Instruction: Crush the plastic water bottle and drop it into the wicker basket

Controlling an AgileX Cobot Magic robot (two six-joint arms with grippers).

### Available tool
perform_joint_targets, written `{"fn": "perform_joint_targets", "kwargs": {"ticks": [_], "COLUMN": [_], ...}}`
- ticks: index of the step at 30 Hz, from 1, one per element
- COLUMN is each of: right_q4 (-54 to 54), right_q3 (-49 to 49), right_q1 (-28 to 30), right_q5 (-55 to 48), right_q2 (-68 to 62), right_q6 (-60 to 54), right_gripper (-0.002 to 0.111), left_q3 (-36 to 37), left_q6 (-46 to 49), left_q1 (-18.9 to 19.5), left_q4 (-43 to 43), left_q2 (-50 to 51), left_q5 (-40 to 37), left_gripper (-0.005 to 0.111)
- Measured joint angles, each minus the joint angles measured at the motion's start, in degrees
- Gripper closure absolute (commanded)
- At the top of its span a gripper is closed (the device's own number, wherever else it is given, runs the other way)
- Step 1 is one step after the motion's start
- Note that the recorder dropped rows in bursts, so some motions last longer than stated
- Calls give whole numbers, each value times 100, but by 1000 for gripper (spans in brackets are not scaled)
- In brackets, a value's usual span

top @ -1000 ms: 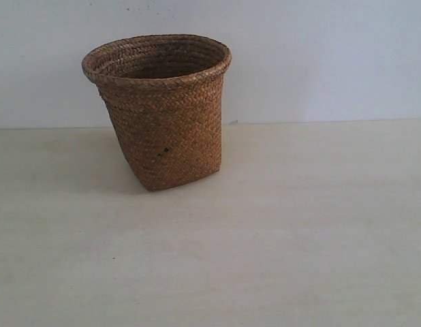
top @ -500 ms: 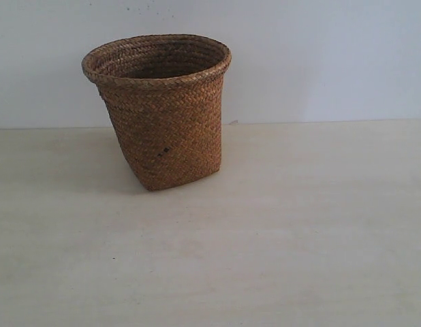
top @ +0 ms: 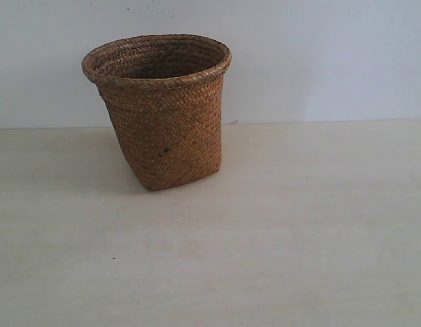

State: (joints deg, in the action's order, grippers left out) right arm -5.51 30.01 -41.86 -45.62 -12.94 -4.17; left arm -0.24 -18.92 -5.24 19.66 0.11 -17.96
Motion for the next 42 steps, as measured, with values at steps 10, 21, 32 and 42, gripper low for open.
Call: {"fn": "perform_joint_targets", "kwargs": {"ticks": [10,21,32,42], "right_q4": [0,0,0,0], "right_q3": [0,0,0,0], "right_q1": [0,0,0,0], "right_q5": [0,0,0,0], "right_q2": [0,0,0,0], "right_q6": [13,13,13,13], "right_gripper": [108,108,108,108], "left_q3": [0,0,0,0], "left_q6": [2525,2050,2025,2247], "left_q1": [0,0,0,0], "left_q4": [-2128,-2953,-2976,-2987], "left_q2": [0,0,0,0], "left_q5": [0,0,0,0], "left_gripper": [103,103,103,103]}}
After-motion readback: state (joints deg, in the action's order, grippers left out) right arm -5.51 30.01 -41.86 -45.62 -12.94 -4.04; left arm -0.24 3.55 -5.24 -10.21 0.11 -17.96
